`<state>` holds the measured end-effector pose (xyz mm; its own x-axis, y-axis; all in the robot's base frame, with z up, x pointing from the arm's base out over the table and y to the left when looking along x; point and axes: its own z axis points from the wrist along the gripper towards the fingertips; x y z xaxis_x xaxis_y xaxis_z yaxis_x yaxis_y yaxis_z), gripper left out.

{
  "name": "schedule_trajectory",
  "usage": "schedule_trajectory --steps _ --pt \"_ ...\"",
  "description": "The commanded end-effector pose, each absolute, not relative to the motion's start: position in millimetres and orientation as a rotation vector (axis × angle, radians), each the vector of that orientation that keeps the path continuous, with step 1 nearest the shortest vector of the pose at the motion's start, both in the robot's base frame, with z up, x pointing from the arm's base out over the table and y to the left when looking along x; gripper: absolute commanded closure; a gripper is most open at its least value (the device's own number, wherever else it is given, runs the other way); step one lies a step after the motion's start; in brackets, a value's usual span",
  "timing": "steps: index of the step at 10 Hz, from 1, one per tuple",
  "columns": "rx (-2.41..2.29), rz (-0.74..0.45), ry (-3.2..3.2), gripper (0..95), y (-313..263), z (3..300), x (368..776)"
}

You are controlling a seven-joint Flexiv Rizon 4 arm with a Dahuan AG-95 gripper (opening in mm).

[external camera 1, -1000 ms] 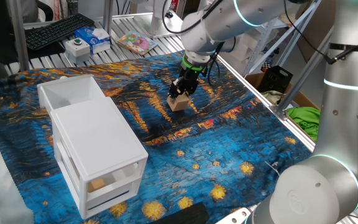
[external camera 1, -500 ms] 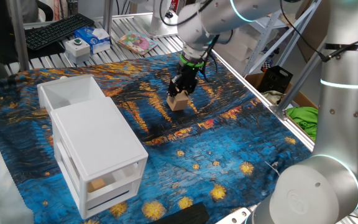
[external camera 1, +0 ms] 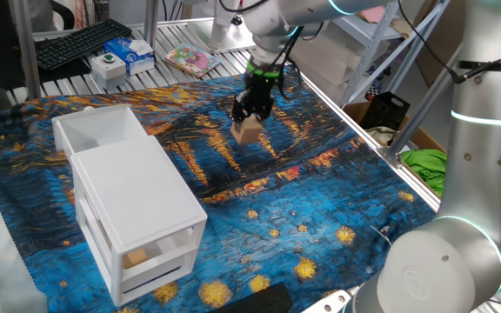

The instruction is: Put things in the drawer

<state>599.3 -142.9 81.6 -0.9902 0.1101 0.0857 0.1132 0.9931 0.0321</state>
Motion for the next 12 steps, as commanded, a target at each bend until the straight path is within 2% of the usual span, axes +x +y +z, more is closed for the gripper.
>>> schedule_trajectory --steps 1,2,4,12 --pt "-0.182 -0.063 -3.034 95.0 -128.4 107.9 603.8" --pt "-0.182 -0.063 -3.034 95.0 -128.4 107.9 603.8" --pt "-0.226 -0.051 -3.033 95.0 -96.3 131.2 608.5" --pt "-0.370 -0.054 -3.012 95.0 -8.4 165.4 598.8"
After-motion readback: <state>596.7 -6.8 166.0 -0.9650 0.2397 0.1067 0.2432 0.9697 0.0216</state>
